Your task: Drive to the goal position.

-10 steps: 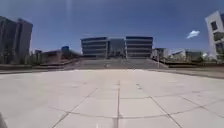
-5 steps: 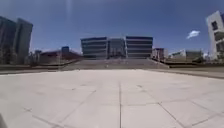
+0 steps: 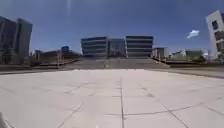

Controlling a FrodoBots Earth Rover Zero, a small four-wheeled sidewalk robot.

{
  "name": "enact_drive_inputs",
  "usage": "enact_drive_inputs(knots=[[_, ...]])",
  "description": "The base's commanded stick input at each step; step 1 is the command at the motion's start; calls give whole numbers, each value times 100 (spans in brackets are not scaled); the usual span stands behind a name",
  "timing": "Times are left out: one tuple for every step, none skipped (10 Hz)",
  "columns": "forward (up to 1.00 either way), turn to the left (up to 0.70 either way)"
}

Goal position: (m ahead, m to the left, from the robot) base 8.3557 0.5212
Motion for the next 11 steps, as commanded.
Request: enact_drive_inputs(knots=[[70,2],[70,2],[70,3],[70,3],[70,19],[70,19],[70,3],[70,2],[70,1],[70,0],[70,0]])
